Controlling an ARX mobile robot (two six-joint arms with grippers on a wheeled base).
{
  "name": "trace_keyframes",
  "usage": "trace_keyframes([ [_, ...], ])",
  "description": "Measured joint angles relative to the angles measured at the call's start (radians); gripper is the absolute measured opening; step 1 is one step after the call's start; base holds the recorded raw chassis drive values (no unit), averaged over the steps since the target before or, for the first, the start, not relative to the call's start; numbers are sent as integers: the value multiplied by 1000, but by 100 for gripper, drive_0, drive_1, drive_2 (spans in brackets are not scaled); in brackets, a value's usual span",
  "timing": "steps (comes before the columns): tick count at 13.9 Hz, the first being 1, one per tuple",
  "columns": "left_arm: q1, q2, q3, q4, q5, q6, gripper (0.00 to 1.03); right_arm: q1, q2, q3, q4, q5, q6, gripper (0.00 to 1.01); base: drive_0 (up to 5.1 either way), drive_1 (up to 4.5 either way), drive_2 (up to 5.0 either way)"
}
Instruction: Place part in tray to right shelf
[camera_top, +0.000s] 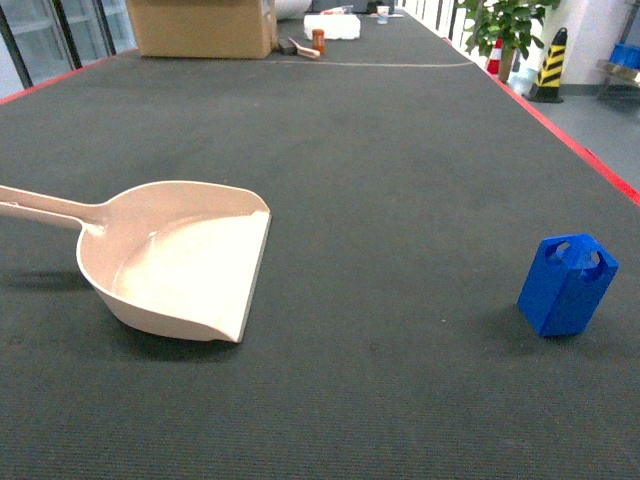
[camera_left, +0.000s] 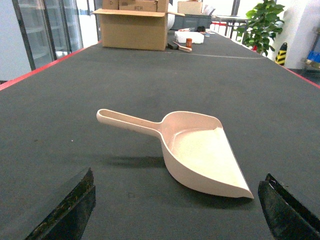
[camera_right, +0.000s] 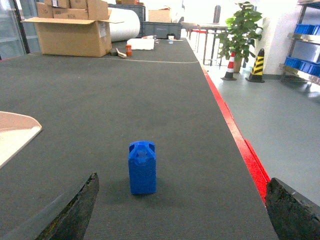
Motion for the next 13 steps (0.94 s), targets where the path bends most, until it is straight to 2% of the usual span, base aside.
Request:
trace_keyframes([
  [1,-42,23,20,-83,-104,-1,98,0,0,0,0,0,0,98,0,0,0],
  [2,-113,140,52,-112,-264,-28,98,0,0,0,0,0,0,98,0,0,0],
  [3,-88,220,52,-72,-288,-69,98,0,0,0,2,0,0,98,0,0,0],
  [4,-42,312,56,15,-235,-129,98,0,0,0,0,0,0,98,0,0,0],
  [5,3,462,75,145,-156,-187,98,0,0,0,1,0,0,98,0,0,0],
  [6,50,616,99,272,-66,-256,98,0,0,0,0,0,0,98,0,0,0],
  [8,149,980,199,534,77,-407,98,0,0,0,0,0,0,98,0,0,0],
  [9,187,1133,257,618,130,-475,98,0,0,0,0,0,0,98,0,0,0],
  [10,217,1278,323,677,178,-552,98,0,0,0,0,0,0,98,0,0,0],
  [11,228,1409,393,708,197,-608,98,0,0,0,1,0,0,98,0,0,0],
  [12,230,1527,457,726,212,-657,98,0,0,0,0,0,0,98,0,0,0],
  [13,223,1619,516,729,226,-683,98,0,0,0,0,0,0,98,0,0,0],
])
